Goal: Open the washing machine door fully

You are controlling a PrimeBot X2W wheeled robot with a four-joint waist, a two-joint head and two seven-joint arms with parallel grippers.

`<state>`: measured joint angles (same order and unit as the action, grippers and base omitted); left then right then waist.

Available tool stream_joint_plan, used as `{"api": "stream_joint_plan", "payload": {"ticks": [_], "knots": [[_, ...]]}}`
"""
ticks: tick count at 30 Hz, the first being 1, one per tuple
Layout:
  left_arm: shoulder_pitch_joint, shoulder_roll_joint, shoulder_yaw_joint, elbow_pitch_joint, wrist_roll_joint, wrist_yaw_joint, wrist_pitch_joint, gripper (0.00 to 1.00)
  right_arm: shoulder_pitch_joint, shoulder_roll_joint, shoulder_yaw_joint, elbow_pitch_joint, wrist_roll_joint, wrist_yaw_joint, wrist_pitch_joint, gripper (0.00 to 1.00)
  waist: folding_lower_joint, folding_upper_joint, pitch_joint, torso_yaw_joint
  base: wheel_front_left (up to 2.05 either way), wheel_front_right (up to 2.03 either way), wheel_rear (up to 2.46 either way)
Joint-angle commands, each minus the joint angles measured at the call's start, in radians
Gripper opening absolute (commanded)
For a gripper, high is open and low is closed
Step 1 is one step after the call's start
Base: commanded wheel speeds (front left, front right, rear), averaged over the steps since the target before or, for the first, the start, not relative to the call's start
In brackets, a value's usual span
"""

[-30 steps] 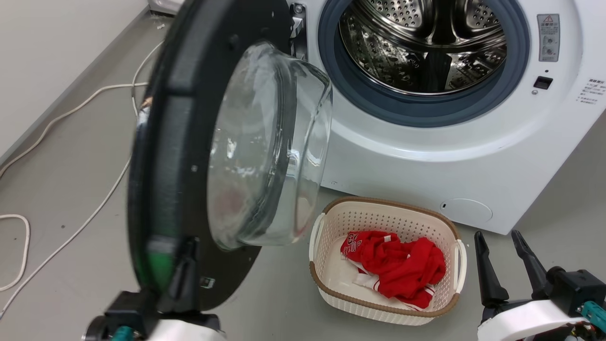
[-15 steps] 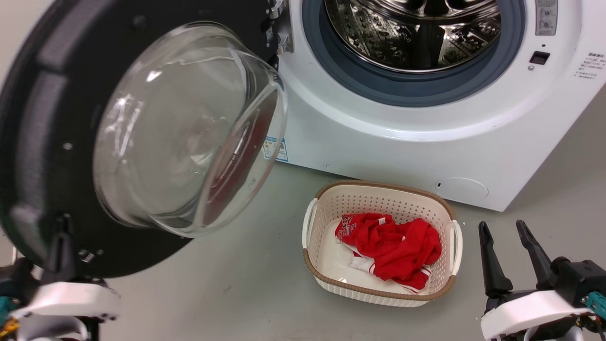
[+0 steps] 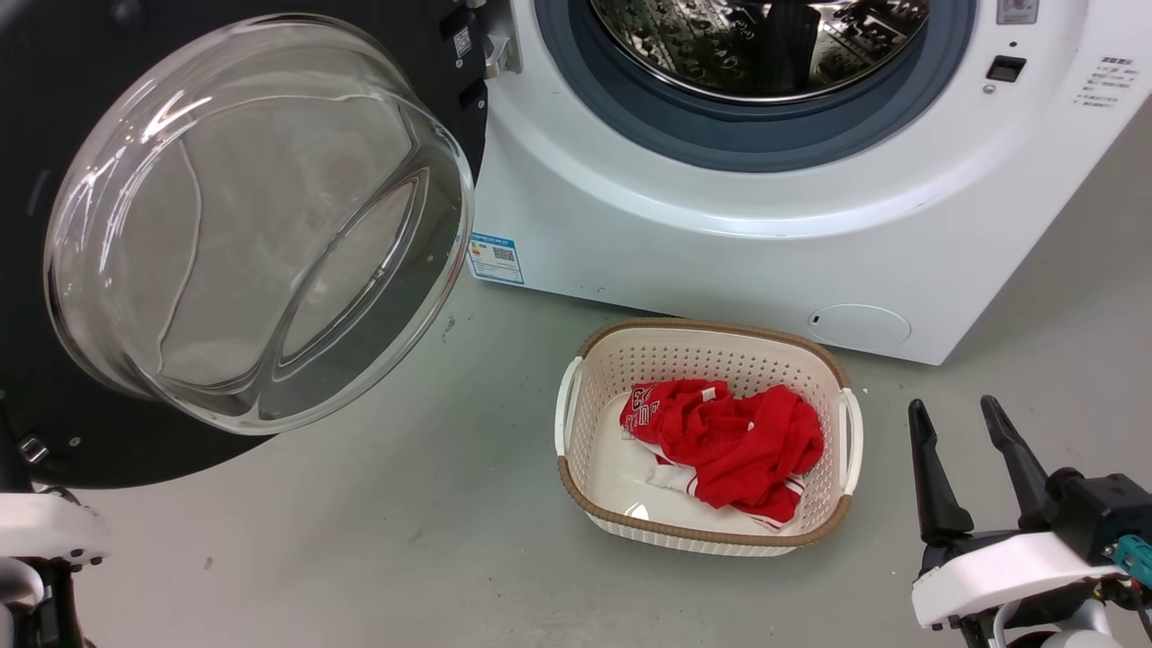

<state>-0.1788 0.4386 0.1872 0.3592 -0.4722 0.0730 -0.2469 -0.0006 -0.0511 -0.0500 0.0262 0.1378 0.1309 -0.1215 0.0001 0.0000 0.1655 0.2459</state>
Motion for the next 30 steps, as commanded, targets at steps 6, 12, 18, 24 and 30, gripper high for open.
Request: {"api": "stream_joint_plan", "payload": {"ticks": [6, 12, 18, 24, 30], "knots": [[0.044, -0.013, 0.024, -0.024, 0.020, 0.005, -0.015, 0.00, -0.002, 0.002, 0.011, 0.012, -0.003, 0.000, -0.007, 1.00, -0.0001, 0.0000, -0.031, -0.022, 0.00, 0.00, 0.00], [0.144, -0.081, -0.016, -0.150, 0.078, 0.016, -0.020, 0.00, 0.017, 0.002, 0.024, 0.015, 0.000, 0.000, -0.010, 1.00, -0.0001, 0.0000, -0.067, -0.041, 0.00, 0.00, 0.00], [0.199, -0.159, -0.147, -0.266, 0.163, 0.019, -0.019, 0.00, 0.024, 0.002, 0.046, 0.012, -0.007, 0.000, -0.005, 1.00, -0.0001, 0.0000, -0.101, -0.065, 0.00, 0.00, 0.00], [0.149, -0.195, -0.289, -0.287, 0.235, -0.022, -0.019, 0.00, 0.028, 0.002, 0.046, -0.010, -0.025, 0.000, -0.003, 1.00, -0.0001, 0.0000, -0.124, -0.105, 0.00, 0.00, 0.00], [0.082, -0.226, -0.338, -0.271, 0.259, -0.041, -0.018, 0.00, 0.031, 0.002, 0.035, -0.041, -0.050, 0.000, 0.005, 1.00, -0.0001, 0.0000, -0.144, -0.165, 0.00, 0.00, 0.00]]}}
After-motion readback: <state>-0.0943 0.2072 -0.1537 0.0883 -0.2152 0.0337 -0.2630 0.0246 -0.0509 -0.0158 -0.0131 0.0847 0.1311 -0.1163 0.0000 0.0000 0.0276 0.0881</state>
